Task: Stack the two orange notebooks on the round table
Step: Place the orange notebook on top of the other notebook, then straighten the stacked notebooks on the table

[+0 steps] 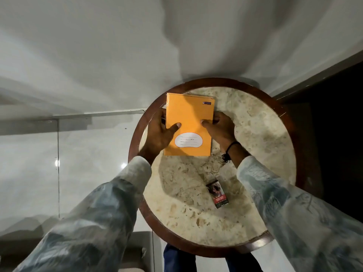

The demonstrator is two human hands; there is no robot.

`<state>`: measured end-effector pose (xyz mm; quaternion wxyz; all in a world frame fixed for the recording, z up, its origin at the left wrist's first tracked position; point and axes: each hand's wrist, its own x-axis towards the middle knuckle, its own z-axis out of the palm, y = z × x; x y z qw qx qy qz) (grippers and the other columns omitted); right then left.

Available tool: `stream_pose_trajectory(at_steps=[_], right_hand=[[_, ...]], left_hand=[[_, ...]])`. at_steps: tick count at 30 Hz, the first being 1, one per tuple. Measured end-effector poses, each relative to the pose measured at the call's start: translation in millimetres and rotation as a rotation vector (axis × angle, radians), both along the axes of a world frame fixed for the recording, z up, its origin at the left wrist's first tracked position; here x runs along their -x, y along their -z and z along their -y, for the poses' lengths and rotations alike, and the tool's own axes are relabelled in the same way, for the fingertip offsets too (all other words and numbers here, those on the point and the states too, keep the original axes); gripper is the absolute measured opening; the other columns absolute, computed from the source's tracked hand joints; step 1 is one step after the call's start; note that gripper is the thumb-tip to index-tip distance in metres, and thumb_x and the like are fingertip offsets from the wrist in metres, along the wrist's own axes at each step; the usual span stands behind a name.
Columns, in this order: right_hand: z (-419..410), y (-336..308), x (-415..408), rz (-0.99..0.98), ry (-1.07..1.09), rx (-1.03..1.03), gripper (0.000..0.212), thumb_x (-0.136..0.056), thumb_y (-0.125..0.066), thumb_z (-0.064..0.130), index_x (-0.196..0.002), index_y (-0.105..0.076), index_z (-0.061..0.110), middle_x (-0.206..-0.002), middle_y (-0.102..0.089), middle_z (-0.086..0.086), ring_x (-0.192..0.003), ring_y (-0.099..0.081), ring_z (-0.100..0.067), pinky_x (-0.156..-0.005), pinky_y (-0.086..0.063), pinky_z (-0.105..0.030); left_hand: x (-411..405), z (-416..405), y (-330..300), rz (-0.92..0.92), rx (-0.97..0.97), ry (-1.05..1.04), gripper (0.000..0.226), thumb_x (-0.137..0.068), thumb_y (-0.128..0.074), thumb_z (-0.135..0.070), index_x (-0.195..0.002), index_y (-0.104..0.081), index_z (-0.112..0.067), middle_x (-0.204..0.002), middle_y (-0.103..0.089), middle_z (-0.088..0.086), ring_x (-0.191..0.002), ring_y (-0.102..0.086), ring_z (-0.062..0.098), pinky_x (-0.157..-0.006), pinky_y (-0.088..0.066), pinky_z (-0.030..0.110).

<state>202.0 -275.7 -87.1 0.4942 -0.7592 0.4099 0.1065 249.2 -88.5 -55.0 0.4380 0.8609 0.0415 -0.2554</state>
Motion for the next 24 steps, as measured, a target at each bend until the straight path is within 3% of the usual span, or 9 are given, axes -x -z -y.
stream_pose_trajectory(at_steps=[2,3,6,9,12,16,19,21,24], right_hand=[[-1,-6,-4,0.017,0.043,-0.146,0.027,-0.093,-0.070,0.009,-0.120,-0.071,0.006,-0.112,-0.075,-0.015,-0.110,-0.070,-0.037,-0.095,-0.059,-0.048],[-3,-12,-2,0.069,0.042,-0.140,0.027,-0.094,-0.069,0.007,-0.121,-0.070,0.006,-0.113,-0.074,-0.014,-0.112,-0.069,-0.036,-0.092,-0.059,-0.043],[-12,-31,20,0.377,0.007,0.049,0.028,-0.091,-0.070,0.012,-0.119,-0.066,0.011,-0.111,-0.074,-0.003,-0.105,-0.071,-0.019,-0.084,-0.060,-0.022],[-23,-36,50,0.555,-0.053,0.193,0.023,-0.093,-0.069,0.007,-0.115,-0.065,0.004,-0.112,-0.073,-0.009,-0.108,-0.071,-0.023,-0.096,-0.061,-0.037],[-24,-33,62,0.497,-0.138,0.276,0.018,-0.093,-0.068,0.000,-0.110,-0.068,-0.004,-0.108,-0.073,-0.017,-0.101,-0.070,-0.034,-0.090,-0.061,-0.052],[-16,-43,46,0.363,-0.140,0.231,0.026,-0.093,-0.066,0.011,-0.117,-0.072,0.005,-0.109,-0.078,-0.015,-0.095,-0.074,-0.033,-0.081,-0.064,-0.044],[-14,-39,33,0.148,-0.172,0.189,0.014,-0.091,-0.066,0.014,-0.090,-0.072,0.001,-0.087,-0.077,-0.017,-0.081,-0.069,-0.038,-0.070,-0.059,-0.045],[-15,-32,26,0.051,-0.172,0.165,0.026,-0.090,-0.066,0.013,-0.069,-0.057,0.002,-0.072,-0.065,-0.018,-0.070,-0.060,-0.035,-0.061,-0.043,-0.036],[-16,-22,20,-0.018,-0.178,0.205,0.028,-0.087,-0.063,0.010,-0.066,-0.047,0.006,-0.071,-0.060,-0.024,-0.071,-0.056,-0.037,-0.064,-0.033,-0.036]], left_hand=[[11,0,-7,0.092,0.082,0.002,0.039,-0.094,-0.075,-0.009,-0.125,-0.059,0.008,-0.115,-0.071,0.021,-0.097,-0.068,0.031,-0.092,-0.059,0.040],[17,1,-11,0.152,0.116,-0.013,0.038,-0.094,-0.075,-0.007,-0.126,-0.060,0.008,-0.116,-0.071,0.021,-0.102,-0.068,0.036,-0.093,-0.056,0.050],[35,-2,-15,0.379,0.151,-0.075,0.030,-0.097,-0.073,-0.014,-0.126,-0.063,-0.008,-0.118,-0.073,0.005,-0.105,-0.069,0.029,-0.092,-0.056,0.052],[61,-1,-6,0.466,0.055,-0.132,0.022,-0.100,-0.070,-0.019,-0.119,-0.062,-0.012,-0.113,-0.071,0.003,-0.103,-0.069,0.029,-0.095,-0.053,0.060],[72,-1,2,0.391,0.006,-0.129,0.017,-0.102,-0.066,-0.024,-0.113,-0.059,-0.014,-0.104,-0.069,0.005,-0.094,-0.066,0.029,-0.090,-0.052,0.064],[54,-2,6,0.375,0.033,-0.176,0.038,-0.097,-0.072,-0.029,-0.131,-0.057,-0.020,-0.127,-0.064,0.012,-0.110,-0.062,0.021,-0.090,-0.057,0.053],[42,2,9,0.152,-0.087,-0.210,0.046,-0.089,-0.078,-0.030,-0.127,-0.067,-0.007,-0.121,-0.071,0.017,-0.108,-0.070,0.034,-0.092,-0.061,0.051],[36,6,16,0.049,-0.219,-0.175,0.041,-0.085,-0.079,-0.035,-0.113,-0.074,-0.005,-0.110,-0.077,0.017,-0.104,-0.072,0.038,-0.092,-0.060,0.053],[27,9,27,-0.012,-0.326,-0.150,0.044,-0.084,-0.080,-0.039,-0.102,-0.073,0.000,-0.109,-0.076,0.022,-0.106,-0.071,0.043,-0.092,-0.060,0.054]])
